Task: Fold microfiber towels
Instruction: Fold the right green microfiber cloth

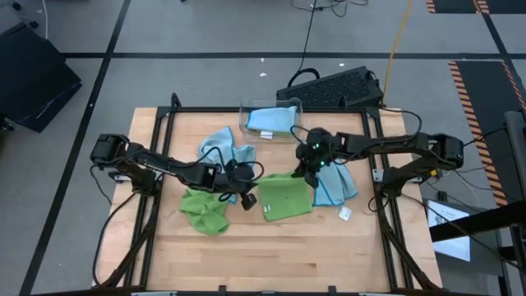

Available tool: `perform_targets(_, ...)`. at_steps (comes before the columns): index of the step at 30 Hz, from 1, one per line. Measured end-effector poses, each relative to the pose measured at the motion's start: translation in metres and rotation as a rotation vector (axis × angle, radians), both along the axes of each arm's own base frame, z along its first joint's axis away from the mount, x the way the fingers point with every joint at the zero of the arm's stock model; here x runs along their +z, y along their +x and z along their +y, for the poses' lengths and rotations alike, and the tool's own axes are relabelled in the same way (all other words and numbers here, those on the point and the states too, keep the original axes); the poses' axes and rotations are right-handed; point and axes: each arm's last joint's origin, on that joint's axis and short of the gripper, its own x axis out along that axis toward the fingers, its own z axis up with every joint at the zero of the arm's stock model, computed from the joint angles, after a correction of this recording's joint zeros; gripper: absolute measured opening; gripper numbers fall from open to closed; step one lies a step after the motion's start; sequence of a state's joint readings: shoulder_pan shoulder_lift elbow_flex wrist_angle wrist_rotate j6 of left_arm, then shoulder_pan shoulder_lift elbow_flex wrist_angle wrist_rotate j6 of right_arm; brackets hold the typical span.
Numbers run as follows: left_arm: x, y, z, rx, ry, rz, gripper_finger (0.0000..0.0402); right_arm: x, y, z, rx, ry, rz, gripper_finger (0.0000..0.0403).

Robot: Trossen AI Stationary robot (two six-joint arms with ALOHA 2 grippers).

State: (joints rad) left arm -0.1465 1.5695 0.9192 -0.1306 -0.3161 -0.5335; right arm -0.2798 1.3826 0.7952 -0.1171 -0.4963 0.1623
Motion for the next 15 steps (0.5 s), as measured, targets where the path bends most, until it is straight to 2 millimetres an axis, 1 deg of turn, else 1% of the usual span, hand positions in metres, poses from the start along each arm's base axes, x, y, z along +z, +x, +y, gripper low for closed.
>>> perform_targets(4, -0.007, 0.003, -0.001, 0.011, -0.010, 0.018, 0.0005, -0.022, -0.009, 0.009, -0.027, 0.040, 0.050, 0.0000)
perform_targets(7, -0.013, 0.007, -0.001, 0.011, -0.014, 0.007, 0.0003, -0.032, -0.018, 0.012, -0.078, 0.034, 0.091, 0.0000)
perform_targets(10, -0.012, 0.011, 0.000, 0.017, -0.017, -0.022, 0.0004, -0.033, -0.020, 0.009, -0.118, -0.008, 0.082, 0.0000)
perform_targets(13, -0.014, 0.012, 0.004, 0.031, -0.015, -0.025, 0.0004, -0.030, -0.021, 0.004, -0.142, -0.069, 0.053, 0.0000)
perform_targets(15, -0.012, 0.014, 0.007, 0.048, -0.016, -0.054, 0.0003, -0.029, -0.023, 0.000, -0.157, -0.117, 0.051, 0.0000)
